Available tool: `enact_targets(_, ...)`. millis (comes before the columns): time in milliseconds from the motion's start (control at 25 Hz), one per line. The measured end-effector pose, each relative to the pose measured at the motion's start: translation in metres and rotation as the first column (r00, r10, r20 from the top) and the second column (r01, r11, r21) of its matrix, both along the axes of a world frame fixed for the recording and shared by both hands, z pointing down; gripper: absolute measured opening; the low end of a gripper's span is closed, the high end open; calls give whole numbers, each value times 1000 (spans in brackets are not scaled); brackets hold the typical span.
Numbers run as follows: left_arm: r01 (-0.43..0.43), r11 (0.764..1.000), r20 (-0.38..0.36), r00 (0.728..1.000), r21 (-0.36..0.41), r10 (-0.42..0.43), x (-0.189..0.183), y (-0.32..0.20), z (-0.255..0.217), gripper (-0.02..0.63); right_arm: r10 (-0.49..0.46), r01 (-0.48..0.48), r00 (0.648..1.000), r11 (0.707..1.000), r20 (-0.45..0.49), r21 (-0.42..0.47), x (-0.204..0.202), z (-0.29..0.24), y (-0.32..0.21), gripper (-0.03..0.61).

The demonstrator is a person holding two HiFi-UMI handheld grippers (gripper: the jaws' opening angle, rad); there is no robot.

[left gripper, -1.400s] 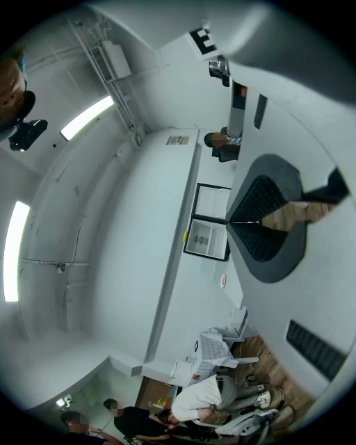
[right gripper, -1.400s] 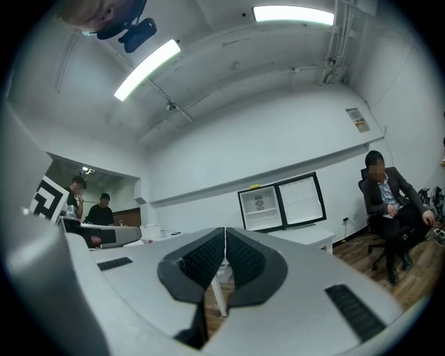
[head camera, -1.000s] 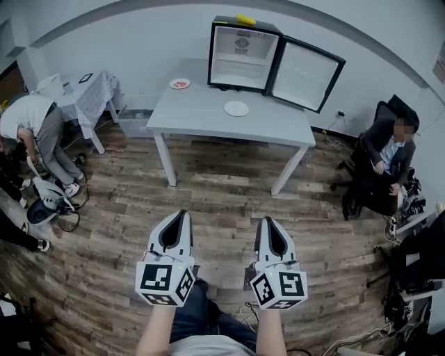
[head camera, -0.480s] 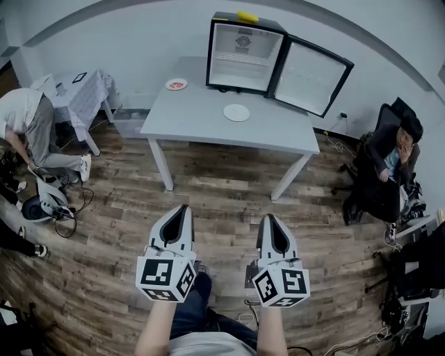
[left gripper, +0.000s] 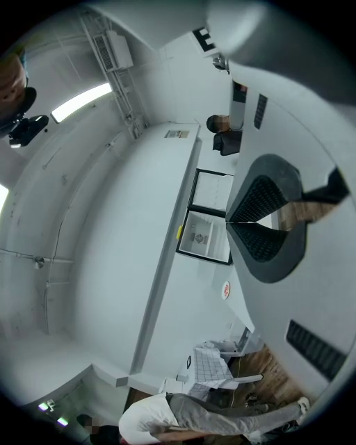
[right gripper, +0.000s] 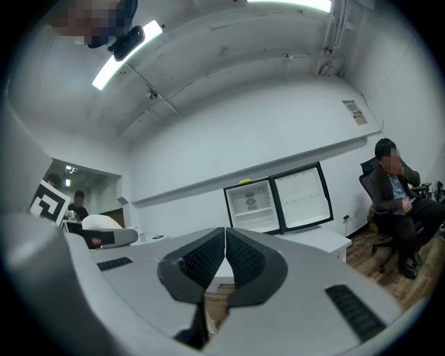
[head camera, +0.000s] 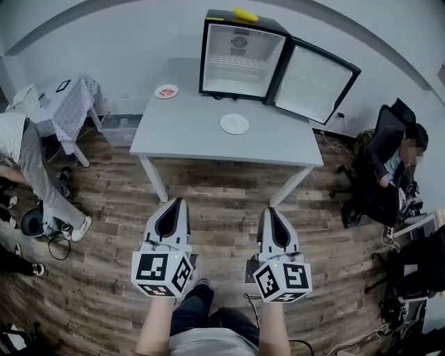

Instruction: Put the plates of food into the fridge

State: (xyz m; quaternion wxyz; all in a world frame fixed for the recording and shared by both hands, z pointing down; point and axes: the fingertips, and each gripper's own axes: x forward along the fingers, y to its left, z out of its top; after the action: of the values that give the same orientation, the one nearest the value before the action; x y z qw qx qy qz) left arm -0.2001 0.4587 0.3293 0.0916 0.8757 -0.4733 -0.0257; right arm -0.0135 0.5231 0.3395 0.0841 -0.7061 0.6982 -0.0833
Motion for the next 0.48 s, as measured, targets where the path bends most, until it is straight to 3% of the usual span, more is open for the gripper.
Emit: enact_targets(480,-3,1000,-1,1000,-16,3,2,-74,9,9,22,-23,1000,1000,-10,-19,7,7,-70,15)
